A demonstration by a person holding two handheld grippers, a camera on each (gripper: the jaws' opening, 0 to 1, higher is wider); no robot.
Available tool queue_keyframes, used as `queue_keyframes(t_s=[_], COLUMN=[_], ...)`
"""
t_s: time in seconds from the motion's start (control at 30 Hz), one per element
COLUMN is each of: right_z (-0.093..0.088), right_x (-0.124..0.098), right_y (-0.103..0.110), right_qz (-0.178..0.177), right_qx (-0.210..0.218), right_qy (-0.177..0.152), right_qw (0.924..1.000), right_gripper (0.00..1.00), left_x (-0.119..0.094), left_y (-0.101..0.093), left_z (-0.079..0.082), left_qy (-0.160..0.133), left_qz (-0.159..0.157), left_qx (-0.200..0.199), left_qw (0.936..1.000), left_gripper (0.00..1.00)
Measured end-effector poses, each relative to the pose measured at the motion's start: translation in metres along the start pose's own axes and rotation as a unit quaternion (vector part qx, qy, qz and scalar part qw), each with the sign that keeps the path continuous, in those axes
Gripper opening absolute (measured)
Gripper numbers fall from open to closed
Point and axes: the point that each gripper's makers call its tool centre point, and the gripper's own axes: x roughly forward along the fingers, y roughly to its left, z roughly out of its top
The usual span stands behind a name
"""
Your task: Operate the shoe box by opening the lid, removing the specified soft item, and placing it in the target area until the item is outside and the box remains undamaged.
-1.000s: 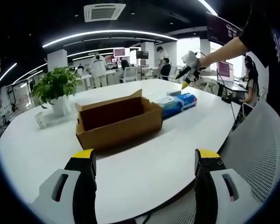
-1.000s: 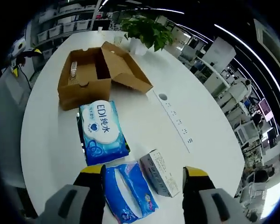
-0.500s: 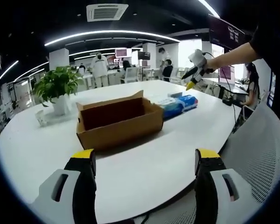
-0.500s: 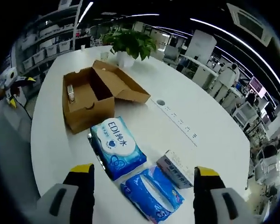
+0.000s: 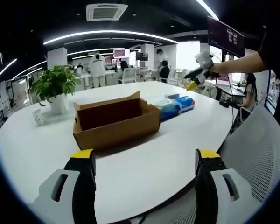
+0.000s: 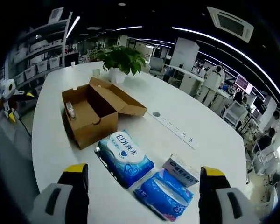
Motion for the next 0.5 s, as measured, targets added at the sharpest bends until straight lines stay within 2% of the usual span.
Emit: queue_keyframes(t_s=[0.2,0.43,0.5], right_z=[0.004,0.0,0.002], right_x=[-0.017,-0.033,-0.038], right_y=[0.013,0.031,0.038], right_qz=[-0.01,-0.024,-0.027], right_qx=[0.018,0.02,0.03], right_qy=[-0.024,-0.034,-0.047], right_qw=[0.9995,0.9989,0.9981], right_gripper=[1.0,0.99,1.0], left_x=[0.0,0.0,0.0], left_y=[0.002,0.002,0.002], left_z=[0.001,0.001,0.001], left_qy=[-0.003,-0.001,-0.003], left_qz=[0.007,0.009,0.008], left_qx=[-0.007,-0.005,-0.004], left_qw=[1.0,0.9999,1.0], left_gripper=[0.87,0.87,0.87])
